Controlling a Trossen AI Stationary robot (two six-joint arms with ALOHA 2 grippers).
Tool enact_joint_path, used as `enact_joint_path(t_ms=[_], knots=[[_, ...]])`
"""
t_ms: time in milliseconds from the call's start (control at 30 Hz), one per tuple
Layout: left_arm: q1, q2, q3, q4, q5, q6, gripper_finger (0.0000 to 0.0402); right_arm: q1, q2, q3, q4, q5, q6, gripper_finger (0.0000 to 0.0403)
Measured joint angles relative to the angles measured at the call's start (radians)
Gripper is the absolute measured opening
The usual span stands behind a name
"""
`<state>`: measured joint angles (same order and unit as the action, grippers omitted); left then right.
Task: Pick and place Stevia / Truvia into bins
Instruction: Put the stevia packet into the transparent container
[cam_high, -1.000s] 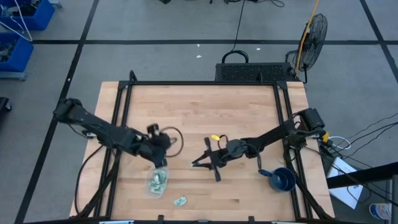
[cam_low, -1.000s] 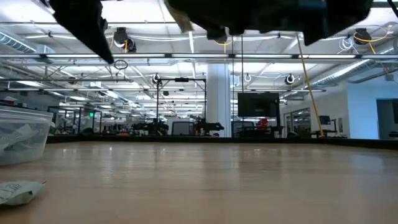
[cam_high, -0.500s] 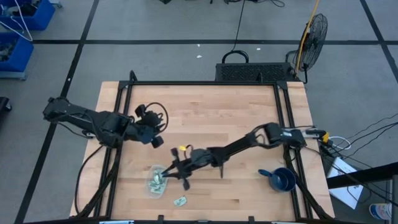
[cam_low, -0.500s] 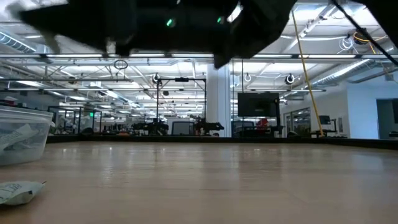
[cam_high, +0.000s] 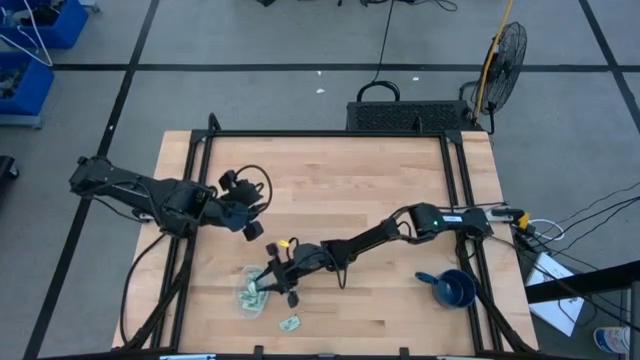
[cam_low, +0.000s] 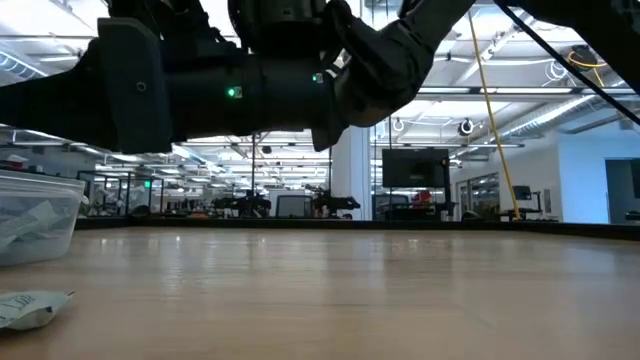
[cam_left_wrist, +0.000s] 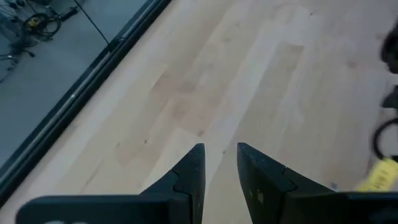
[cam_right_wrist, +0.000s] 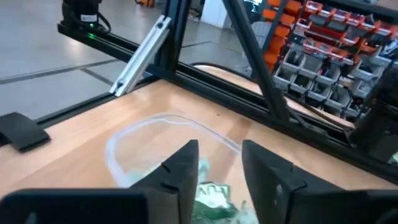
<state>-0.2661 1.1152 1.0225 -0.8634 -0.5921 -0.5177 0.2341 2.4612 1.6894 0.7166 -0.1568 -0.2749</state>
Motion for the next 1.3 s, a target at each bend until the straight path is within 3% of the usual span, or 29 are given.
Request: enact_joint_path(t_ms=[200, 367, 500, 767, 933, 1133, 1300], knots=[[-0.02, 0.0, 0.0, 0.001, 0.124, 0.004, 0.0099, 0.01, -0.045, -0.001, -0.03, 0.002, -0.099, 0.0141], [-0.085, 0.016, 0.0, 0.007, 0.247, 0.073, 0.0099, 0.043, -0.175, -0.001, -0.37, 0.001, -0.26, 0.0131], [-0.138, 0.051, 0.0, 0.079, 0.311, 0.066, 0.0099, 0.068, -0.275, -0.001, -0.659, 0.001, -0.298, 0.0118], [-0.23, 0.169, 0.0, 0.261, 0.339, 0.008, 0.0099, 0.089, -0.448, -0.001, -1.221, 0.004, -0.087, 0.0095], [-0.28, 0.307, 0.0, 0.393, 0.444, 0.017, 0.0099, 0.116, -0.522, -0.003, -1.517, 0.003, 0.087, 0.0091], [-0.315, 0.482, 0.0, 0.583, 0.561, -0.03, 0.0099, 0.145, -0.602, -0.112, -1.566, 0.027, 0.197, 0.0091], [-0.354, 0.58, 0.0, 0.62, 0.607, -0.031, 0.0099, 0.169, -0.722, -0.277, -1.505, 0.217, 0.245, 0.0091]])
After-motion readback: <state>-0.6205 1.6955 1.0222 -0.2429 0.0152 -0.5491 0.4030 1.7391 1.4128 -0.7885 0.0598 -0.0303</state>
